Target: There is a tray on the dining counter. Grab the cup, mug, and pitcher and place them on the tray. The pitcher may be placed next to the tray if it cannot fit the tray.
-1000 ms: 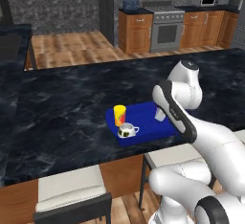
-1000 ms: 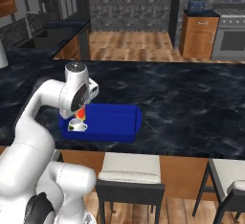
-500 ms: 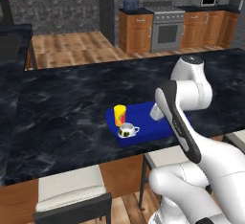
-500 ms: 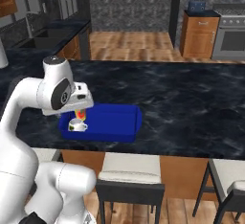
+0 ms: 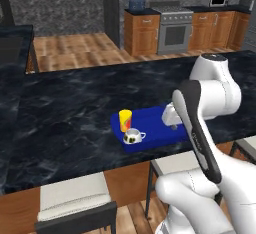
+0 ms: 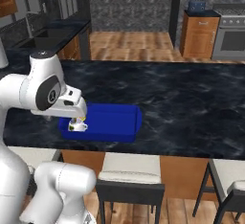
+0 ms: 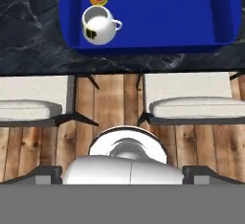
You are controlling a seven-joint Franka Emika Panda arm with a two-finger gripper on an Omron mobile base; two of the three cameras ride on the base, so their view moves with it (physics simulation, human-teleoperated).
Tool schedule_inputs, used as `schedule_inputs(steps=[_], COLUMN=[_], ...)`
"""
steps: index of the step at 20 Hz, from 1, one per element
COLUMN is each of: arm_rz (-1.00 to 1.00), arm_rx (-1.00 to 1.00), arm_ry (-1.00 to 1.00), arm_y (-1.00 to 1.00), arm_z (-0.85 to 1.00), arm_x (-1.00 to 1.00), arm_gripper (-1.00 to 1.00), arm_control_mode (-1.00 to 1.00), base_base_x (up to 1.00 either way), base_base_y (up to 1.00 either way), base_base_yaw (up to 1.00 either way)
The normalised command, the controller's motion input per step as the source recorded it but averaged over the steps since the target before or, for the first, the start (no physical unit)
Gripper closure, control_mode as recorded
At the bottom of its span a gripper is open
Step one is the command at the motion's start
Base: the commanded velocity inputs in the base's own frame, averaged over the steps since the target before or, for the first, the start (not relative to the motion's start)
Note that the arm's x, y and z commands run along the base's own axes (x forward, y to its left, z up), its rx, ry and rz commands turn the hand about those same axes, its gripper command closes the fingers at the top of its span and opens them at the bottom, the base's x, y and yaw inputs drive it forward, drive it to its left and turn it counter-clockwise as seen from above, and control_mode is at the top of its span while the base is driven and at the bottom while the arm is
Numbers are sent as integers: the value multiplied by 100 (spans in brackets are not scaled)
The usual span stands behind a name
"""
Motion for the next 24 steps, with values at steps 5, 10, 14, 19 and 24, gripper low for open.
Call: schedule_inputs(steps=[5,10,14,19,24], arm_rz=[0,0,0,0,0], arm_rx=[0,0,0,0,0], arm_ry=[0,0,0,0,0], arm_y=[0,0,0,0,0], arm_z=[0,0,0,0,0], arm_x=[0,0,0,0,0], arm_gripper=[-100,-100,-100,-100,-100], arm_control_mode=[100,100,100,100,100], base_base_x=[-98,-41,6,38,65], base_base_y=[-53,-99,-100,-100,-100], base_base_yaw=[-18,-20,-23,-14,-1])
